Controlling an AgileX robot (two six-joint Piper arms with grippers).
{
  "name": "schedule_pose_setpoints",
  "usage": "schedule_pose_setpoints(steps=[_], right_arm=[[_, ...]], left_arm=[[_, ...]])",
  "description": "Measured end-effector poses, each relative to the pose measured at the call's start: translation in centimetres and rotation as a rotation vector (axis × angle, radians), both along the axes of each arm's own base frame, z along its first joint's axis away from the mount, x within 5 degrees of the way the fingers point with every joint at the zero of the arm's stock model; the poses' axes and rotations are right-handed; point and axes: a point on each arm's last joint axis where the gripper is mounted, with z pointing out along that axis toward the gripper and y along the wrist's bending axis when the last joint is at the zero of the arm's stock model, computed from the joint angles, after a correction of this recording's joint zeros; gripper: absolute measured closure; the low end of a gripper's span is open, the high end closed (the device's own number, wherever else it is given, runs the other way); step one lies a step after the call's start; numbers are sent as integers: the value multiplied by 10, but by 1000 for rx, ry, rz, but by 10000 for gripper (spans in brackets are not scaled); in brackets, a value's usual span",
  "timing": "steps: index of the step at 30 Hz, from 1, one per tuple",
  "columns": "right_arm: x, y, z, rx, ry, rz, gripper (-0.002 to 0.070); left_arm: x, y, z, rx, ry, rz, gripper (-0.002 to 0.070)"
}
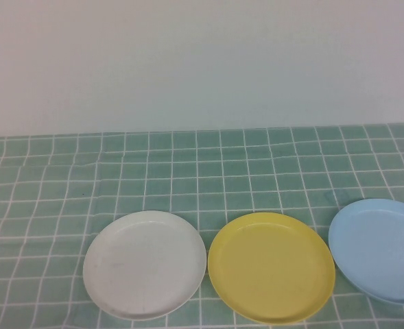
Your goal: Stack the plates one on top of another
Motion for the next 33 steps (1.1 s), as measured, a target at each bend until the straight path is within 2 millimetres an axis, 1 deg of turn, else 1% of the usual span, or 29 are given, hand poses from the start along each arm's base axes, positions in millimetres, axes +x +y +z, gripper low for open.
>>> schedule_pose_setpoints(steps=[1,4,6,7,10,12,14,16,18,21,23,26,29,30,31,33], right_arm=[[0,0,0,0,0,0,678],[0,0,0,0,0,0,678],[0,0,0,0,0,0,678],[0,0,0,0,0,0,678],[0,0,0,0,0,0,678],[0,0,0,0,0,0,678],[0,0,0,0,0,0,678],[0,0,0,0,0,0,678],[0,0,0,0,0,0,678],[0,0,0,0,0,0,678],[0,0,0,0,0,0,678],[0,0,0,0,0,0,678],[0,0,0,0,0,0,678],[0,0,0,0,0,0,678],[0,0,0,0,0,0,678],[0,0,0,0,0,0,678]], left_arm=[[1,0,9,7,-4,1,676],[1,-1,9,35,-5,-10,676],[0,-3,10,143,-12,-40,675],[-1,-4,15,201,-31,-50,676],[-7,-4,46,391,-153,-33,676],[-12,-5,65,457,-211,-26,675],[-10,-7,79,487,-200,-53,676],[0,-9,85,533,-134,-95,676],[15,-11,88,617,-26,-170,675],[44,-14,94,726,150,-305,675],[62,-15,103,789,235,-381,676],[91,-13,108,849,351,-460,676],[118,-11,103,879,425,-501,676],[130,-11,98,903,441,-532,675],[131,-11,97,904,453,-534,676],[145,-10,87,917,487,-569,674]])
